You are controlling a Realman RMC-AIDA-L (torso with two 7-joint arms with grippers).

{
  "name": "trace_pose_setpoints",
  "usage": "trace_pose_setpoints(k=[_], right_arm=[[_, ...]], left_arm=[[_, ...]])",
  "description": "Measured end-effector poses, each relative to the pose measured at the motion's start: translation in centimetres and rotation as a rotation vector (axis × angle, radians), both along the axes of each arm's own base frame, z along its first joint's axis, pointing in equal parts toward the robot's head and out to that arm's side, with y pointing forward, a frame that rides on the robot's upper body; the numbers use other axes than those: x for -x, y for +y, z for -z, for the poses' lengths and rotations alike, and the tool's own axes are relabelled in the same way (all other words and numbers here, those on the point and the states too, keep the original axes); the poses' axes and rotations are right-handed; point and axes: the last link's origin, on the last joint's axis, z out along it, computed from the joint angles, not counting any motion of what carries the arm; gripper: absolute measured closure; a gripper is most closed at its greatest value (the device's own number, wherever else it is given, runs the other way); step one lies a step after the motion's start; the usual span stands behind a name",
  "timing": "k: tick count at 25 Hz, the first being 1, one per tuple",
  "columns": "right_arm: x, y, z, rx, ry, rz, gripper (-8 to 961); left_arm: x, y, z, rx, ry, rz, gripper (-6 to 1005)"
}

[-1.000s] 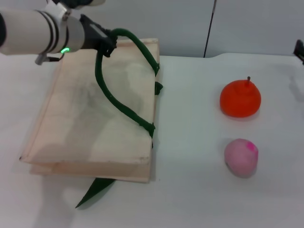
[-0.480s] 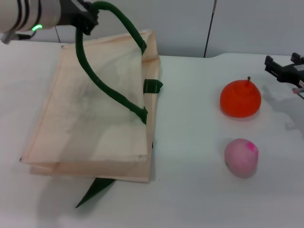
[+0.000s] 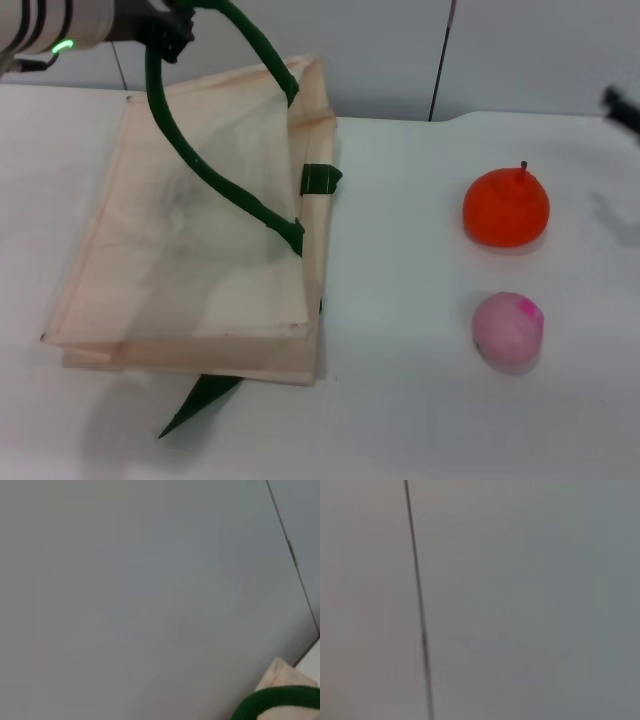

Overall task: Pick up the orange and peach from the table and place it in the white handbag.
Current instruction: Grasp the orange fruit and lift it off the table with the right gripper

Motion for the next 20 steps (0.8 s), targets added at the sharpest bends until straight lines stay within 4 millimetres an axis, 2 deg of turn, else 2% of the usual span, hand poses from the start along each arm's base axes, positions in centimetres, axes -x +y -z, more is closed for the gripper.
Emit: trace_pose_setpoints(k=[2, 5, 11, 20], right_arm=[[0.4, -0.7, -1.6, -0.016, -0.016, 0.005, 127], [1.5, -1.0, -2.1, 0.014, -0.035, -0.005, 126], [2.9, -1.6, 0.6, 0.187, -0.037, -0.013, 125], [4.2, -1.0, 2.5, 0.343, -0.104, 0.015, 124]], left_arm=[[-0.5, -0.1, -0.2, -0.007, -0.006, 0.011, 877], [-0.9, -0.4, -0.6, -0.012, -0.009, 0.019, 877], [-1.5, -1.0, -1.0, -0.007, 0.0, 0.025, 877], [-2.5, -1.5, -1.6, -0.004, 0.007, 0.041, 877]])
